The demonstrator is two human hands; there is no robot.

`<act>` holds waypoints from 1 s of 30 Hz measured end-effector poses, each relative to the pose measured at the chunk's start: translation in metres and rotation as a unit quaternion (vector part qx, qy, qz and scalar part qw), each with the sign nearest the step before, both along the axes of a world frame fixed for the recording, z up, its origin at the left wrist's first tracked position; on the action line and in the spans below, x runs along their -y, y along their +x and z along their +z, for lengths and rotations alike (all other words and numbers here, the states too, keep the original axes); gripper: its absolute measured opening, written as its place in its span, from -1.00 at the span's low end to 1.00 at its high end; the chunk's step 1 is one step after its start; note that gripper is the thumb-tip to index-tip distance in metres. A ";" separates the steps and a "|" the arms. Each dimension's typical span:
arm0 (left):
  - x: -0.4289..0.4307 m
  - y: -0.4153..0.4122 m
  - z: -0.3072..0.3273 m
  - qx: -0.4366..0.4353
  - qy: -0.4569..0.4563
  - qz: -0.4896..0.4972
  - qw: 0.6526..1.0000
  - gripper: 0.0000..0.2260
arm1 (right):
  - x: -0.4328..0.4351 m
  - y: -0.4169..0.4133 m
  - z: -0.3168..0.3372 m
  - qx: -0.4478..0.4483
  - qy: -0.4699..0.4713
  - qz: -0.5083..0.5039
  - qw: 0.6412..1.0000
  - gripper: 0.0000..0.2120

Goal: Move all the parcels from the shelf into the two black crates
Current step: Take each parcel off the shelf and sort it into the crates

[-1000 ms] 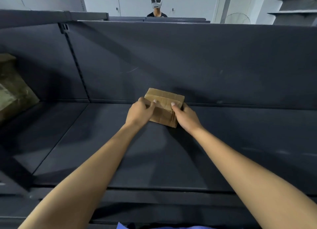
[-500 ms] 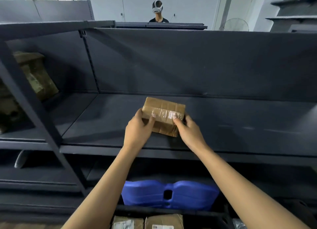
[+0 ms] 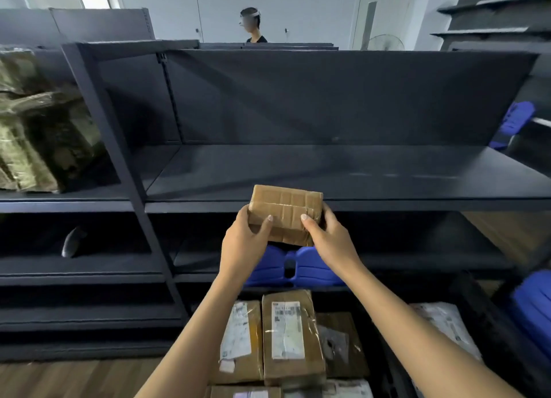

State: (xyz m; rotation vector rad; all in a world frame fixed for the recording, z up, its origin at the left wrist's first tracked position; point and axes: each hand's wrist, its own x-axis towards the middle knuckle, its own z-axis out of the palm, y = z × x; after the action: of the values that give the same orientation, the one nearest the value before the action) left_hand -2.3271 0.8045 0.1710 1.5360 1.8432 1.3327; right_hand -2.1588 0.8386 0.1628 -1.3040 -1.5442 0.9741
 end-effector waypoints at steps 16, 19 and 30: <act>0.177 0.041 -0.057 0.010 -0.099 -0.003 0.995 -0.86 | 0.169 0.039 -0.065 0.024 -0.088 0.017 0.996 -0.58; 0.188 0.052 -0.062 0.008 -0.104 0.002 0.995 -0.87 | 0.180 0.049 -0.071 0.030 -0.088 0.028 0.995 -0.58; 0.187 0.068 -0.049 0.305 -0.205 0.040 0.929 -0.50 | 0.207 0.088 -0.073 0.078 0.018 0.074 0.994 -0.31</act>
State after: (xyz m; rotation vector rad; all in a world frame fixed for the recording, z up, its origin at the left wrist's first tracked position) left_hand -2.2586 0.6173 0.1225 0.7276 1.6379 1.1793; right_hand -2.0711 0.6313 0.0894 -1.2804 -1.7905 0.9486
